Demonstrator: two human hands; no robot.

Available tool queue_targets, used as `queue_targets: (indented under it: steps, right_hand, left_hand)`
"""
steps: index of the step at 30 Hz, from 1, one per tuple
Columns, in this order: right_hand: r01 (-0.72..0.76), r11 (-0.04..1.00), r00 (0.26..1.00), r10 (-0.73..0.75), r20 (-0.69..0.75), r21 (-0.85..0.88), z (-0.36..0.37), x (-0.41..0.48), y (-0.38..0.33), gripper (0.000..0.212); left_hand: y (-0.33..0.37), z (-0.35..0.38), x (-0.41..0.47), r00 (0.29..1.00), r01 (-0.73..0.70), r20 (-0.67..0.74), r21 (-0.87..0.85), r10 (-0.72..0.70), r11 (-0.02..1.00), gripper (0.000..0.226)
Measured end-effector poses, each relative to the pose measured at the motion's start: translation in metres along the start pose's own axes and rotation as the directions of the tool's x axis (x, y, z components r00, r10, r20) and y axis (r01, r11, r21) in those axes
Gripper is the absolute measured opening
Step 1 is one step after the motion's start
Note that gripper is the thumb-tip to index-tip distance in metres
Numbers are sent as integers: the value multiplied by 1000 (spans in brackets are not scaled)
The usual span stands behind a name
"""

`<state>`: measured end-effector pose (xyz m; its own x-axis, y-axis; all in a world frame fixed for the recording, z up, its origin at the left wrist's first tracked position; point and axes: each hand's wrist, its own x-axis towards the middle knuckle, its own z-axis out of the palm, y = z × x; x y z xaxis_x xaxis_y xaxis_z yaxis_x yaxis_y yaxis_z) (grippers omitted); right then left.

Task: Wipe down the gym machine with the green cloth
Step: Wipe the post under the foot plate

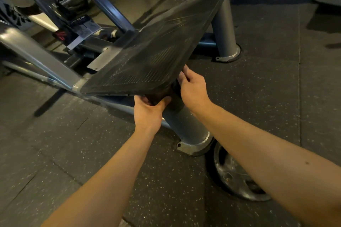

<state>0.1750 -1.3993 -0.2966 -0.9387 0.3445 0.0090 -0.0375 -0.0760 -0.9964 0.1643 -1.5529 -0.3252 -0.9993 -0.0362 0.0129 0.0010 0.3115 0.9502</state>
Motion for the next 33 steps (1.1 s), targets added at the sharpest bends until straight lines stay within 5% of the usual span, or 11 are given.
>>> queue_targets:
  steps: [6, 12, 14, 22, 28, 33]
  right_hand:
    - [144, 982, 987, -151, -47, -122, -6, -19, 43, 47]
    - [-277, 961, 953, 270, -140, -29, -34, -32, 87, 42]
    - [-311, 950, 939, 313, -144, 39, -31, -25, 74, 40]
    - [-43, 997, 997, 39, 70, 67, -15, 25, 9, 40]
    - [-329, 908, 938, 346, -20, 260, -38, 30, 90, 24]
    - [-534, 845, 837, 532, -125, 19, -58, -2, 134, 35]
  left_hand:
    - [-6, 0, 5, 1000, -2, 18, -13, 2, 1000, 83]
    - [1, 0, 0, 999, 15, 38, -25, -14, 1000, 71]
    - [2, 0, -1, 999, 20, 36, -27, -19, 999, 69]
    - [5, 2, -7, 1000, 27, 13, 19, -27, 999, 70]
    - [4, 2, -6, 999, 29, 20, 21, -30, 999, 67]
    - [4, 3, -7, 1000, 30, -12, 44, -29, 999, 65]
